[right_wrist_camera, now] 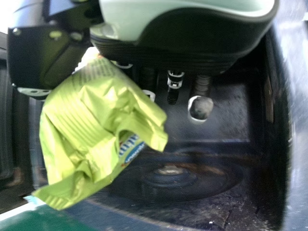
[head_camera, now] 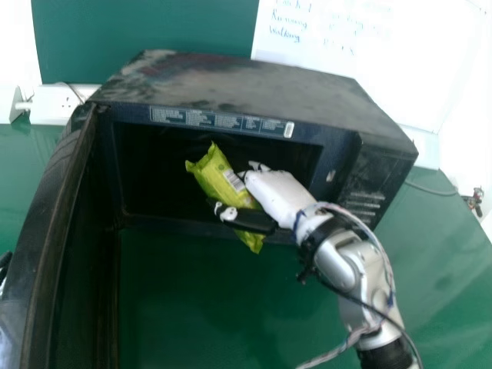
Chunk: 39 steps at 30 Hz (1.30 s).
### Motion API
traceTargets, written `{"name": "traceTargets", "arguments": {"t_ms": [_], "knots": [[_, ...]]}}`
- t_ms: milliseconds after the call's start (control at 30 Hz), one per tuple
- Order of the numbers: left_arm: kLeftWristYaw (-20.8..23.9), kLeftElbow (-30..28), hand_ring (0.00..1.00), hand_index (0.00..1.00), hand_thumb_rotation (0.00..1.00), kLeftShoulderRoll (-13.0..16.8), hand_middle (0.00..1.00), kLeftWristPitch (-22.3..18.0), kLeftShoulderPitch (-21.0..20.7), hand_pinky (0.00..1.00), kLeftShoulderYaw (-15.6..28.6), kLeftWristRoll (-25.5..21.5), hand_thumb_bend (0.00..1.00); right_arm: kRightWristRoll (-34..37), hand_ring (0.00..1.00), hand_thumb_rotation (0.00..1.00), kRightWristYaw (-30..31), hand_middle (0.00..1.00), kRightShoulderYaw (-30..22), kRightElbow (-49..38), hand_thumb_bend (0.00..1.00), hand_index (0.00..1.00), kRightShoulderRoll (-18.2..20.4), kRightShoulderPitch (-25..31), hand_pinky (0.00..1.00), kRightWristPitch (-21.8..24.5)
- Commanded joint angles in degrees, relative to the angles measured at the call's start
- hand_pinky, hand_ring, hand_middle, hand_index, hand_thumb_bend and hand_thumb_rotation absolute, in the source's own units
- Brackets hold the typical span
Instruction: Put biscuit inside oven
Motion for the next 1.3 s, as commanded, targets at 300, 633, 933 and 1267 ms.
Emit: {"name": "traceTargets", "arguments": {"t_ms": [300,633,933,1267], "knots": [[0.16,-0.86,0.75,0.79,0.84,0.01,0.77,0.09,1.37,0.78,-0.94,-0.18,0.9,1.54,0.0,0.04,-8.98,0.0,2.73,21.07,0.49,0.47,3.06,-12.11,0.0,-3.31],[0.04,-0.86,0.72,0.79,0.85,0.24,0.74,0.03,1.21,0.79,-1.57,-0.89,0.91,1.56,0.0,0.04,-13.72,0.0,5.02,32.75,0.49,0.47,4.74,-18.26,0.0,-3.75],[0.27,-0.71,0.71,0.76,0.88,-0.05,0.72,-0.33,1.37,0.75,-1.65,-0.17,0.95,1.62,0.0,0.04,-18.16,0.0,7.03,44.1,0.49,0.47,6.13,-23.28,0.0,-5.33],[0.51,-1.63,0.7,0.79,0.86,0.01,0.73,0.12,2.58,0.72,-2.2,-0.48,0.94,1.99,0.0,0.04,-23.24,0.0,8.92,56.87,0.49,0.47,8.98,-28.44,0.0,-5.52]]}}
